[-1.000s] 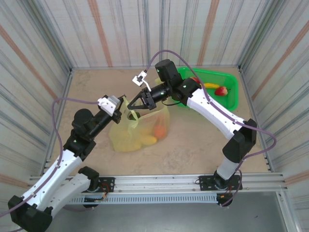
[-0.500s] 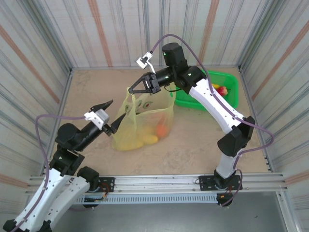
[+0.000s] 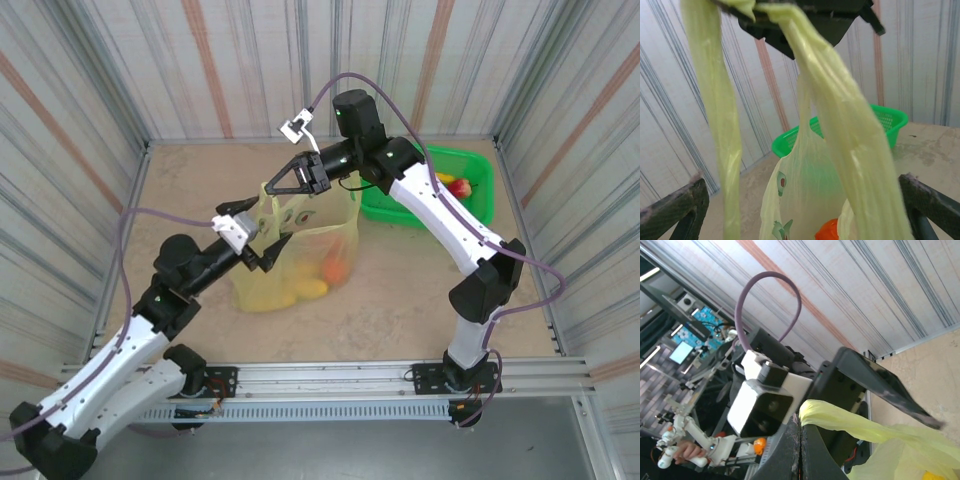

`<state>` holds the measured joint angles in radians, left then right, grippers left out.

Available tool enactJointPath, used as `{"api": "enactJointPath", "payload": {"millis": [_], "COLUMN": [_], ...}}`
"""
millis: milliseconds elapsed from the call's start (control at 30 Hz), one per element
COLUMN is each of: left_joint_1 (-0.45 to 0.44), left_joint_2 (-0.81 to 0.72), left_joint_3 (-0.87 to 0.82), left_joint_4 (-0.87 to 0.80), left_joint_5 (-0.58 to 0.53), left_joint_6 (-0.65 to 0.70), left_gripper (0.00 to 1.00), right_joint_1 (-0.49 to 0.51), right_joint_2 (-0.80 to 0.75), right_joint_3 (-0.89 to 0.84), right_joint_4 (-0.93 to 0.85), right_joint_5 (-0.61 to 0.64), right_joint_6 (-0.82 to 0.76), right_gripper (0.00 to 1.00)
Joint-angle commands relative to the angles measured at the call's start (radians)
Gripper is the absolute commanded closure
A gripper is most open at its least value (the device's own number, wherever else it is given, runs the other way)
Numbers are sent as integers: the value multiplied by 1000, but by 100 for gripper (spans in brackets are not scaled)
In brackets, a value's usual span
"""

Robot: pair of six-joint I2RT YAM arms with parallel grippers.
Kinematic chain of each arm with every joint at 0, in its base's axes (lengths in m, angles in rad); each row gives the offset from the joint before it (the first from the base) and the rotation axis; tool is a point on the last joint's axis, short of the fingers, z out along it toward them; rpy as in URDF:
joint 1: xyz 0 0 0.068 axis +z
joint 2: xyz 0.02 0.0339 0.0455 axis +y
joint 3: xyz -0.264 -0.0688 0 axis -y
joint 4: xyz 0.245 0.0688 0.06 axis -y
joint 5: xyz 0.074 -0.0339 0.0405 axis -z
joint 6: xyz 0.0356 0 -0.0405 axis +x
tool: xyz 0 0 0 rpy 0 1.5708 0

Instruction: Place the fake fruits into the plastic bag and tie a complex knot

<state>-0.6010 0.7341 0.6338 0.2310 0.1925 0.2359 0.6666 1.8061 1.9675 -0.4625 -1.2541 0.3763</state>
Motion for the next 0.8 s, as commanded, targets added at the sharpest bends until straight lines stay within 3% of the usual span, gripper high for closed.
{"api": "enactJointPath", "payload": {"millis": [0, 133, 267, 633, 767], "left_joint_1": [-10, -10, -13, -27, -70], "left_joint_2": [23, 34, 34, 131, 179], "left_joint_3": [5, -43, -125, -195, -191], "left_joint_4": [123, 158, 270, 481, 551], "left_joint_5": [-122, -52, -18, -102, -163], "left_joint_6": [-15, -46, -72, -99, -51], "left_gripper": [3, 15, 38, 40, 38], "right_joint_1": [10, 4, -5, -21, -23], "right_joint_2": [-12, -22, -28, -48, -64], "right_joint_3": [31, 43, 43, -9, -46], "right_joint_4": [25, 47, 84, 227, 303], "right_joint_5": [-2, 4, 1, 11, 33], "right_joint_6": [36, 49, 73, 165, 212], "right_gripper": [100, 100, 100, 100, 100]}}
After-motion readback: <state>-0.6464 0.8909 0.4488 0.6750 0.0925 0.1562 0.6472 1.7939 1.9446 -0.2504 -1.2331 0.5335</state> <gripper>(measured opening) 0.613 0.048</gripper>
